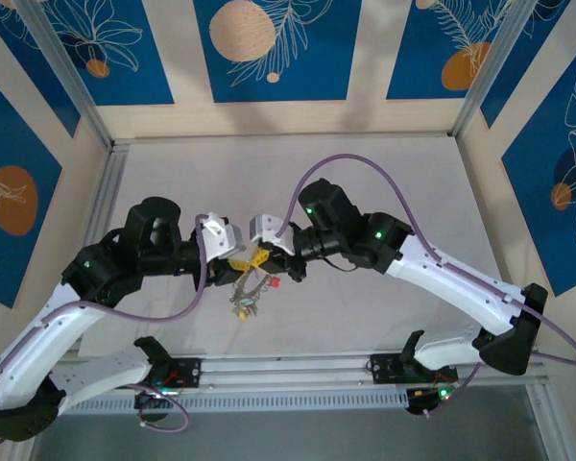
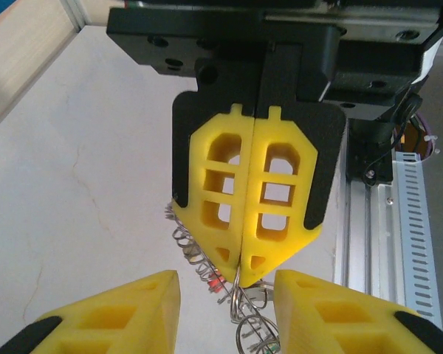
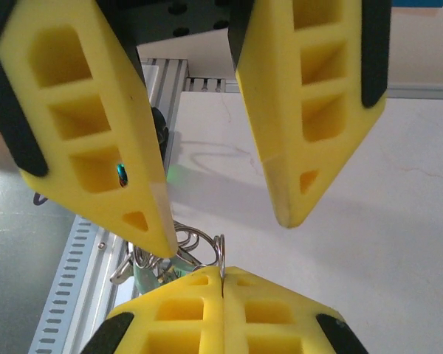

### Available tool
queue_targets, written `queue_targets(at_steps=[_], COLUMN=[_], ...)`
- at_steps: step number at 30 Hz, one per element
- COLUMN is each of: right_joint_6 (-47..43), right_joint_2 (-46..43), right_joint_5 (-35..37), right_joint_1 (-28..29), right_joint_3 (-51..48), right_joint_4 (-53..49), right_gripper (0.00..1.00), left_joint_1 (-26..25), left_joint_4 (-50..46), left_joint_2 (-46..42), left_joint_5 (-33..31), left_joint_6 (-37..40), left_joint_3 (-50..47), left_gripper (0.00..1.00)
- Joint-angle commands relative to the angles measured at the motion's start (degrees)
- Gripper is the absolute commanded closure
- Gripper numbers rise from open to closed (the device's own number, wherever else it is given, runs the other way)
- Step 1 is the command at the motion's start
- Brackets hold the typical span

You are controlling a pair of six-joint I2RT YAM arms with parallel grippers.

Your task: Put the keys on the keyring

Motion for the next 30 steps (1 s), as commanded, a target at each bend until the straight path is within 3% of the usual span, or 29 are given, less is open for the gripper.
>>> queue_targets(at_steps=[1,4,7,11,17,22,25,30], right_joint_6=[-1.08,-1.16,-1.35,-1.18,1.18,3.35,4.46,5.72], right_joint_2=[-0.30,-0.21,0.04,0.24,-1.38,-2.40,-2.98,-4.74], right_joint_5=[-3.23,-3.43,-4.11,-4.52,-7.73,-10.31,-11.15,-11.64], right_joint_1=[0.21,0.23,0.27,0.22,-0.74,-1.21,-1.27,-1.23], right_joint_3=[3.15,3.48,3.98,3.90,1.22,-2.24,-3.68,-6.41], right_joint_4=[1.46,1.29,1.01,1.32,3.59,6.46,8.48,11.92], right_gripper=[1.00,1.00,1.00,1.00,0.92,0.89,0.81,0.79], left_joint_1=[-0.44,-0.38,-0.57,-0.55,-0.45,-0.46,-0.48,-0.48], left_joint_4=[-0.95,-1.70,-1.72,-0.97,2.45,8.76,12.64,21.22], left_joint_2=[0.42,1.24,1.53,1.10,-2.67,-5.37,-6.11,-8.22], left_joint_5=[1.35,1.62,1.29,1.91,3.19,7.61,8.21,8.30], left_joint_6=[1.24,1.54,1.84,1.84,0.06,-3.86,-5.76,-10.22], left_joint_3=[-1.05,-0.92,-0.72,-0.85,-3.67,-6.86,-8.99,-13.12], left_gripper=[0.63,0.64,0.73,1.00,1.00,1.00,1.00,1.00])
